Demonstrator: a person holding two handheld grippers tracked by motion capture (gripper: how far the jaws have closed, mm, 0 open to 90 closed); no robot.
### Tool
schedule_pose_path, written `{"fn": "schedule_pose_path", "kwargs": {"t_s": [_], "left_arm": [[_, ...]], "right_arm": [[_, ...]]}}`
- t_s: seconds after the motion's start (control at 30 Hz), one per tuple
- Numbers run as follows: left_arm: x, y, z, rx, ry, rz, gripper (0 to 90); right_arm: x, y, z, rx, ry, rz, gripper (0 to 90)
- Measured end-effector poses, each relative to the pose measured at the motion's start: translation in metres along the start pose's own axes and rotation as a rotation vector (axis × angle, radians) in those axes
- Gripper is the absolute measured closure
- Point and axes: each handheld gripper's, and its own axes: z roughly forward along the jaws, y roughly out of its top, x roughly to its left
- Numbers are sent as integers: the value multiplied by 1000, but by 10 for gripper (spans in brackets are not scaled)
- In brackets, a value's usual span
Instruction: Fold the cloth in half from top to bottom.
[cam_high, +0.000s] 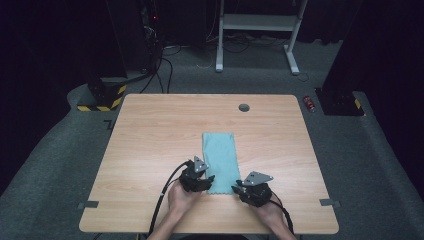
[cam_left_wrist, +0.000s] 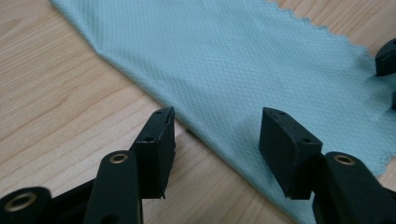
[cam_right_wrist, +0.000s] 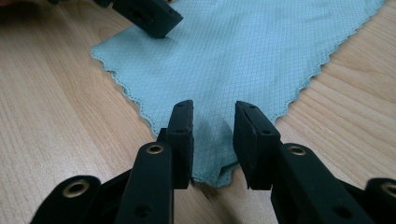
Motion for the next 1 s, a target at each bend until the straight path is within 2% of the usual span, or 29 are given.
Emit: {"fn": "schedule_pose_path", "kwargs": {"t_s": [0.13, 0.23, 0.33, 0.43, 0.53, 0.67, 0.73, 0.83, 0.9, 1.0], "left_arm": [[0, -6, -4, -13, -8, -26, 453], [-2, -15, -7, -55, -3, -31, 441], [-2, -18, -9, -53, 0, -34, 429], [-3, -19, -11, -53, 5, -36, 414], [-3, -21, -13, -53, 0, -41, 405], [3, -21, -14, -56, -43, -82, 420], [5, -19, -15, -46, -44, -82, 420], [8, -15, -16, -42, -34, -70, 417], [12, -11, -16, -43, -36, -73, 413], [20, -4, -16, -49, -29, -76, 409]], "right_arm": [[0, 0, 0, -1, -5, 0, 670], [0, 0, 0, 1, -6, 3, 657], [-1, 0, 0, -1, -2, 10, 637], [-3, 0, 0, -2, 28, 15, 599], [-5, 1, 0, 2, 38, 28, 592], [-17, 3, -6, -26, 44, 77, 568], [-24, 6, -9, -36, 50, 103, 555], [-34, 6, -11, -82, 45, 133, 527], [-41, 7, -9, -59, 41, 152, 514], [-53, 9, -9, -53, 46, 189, 533]]}}
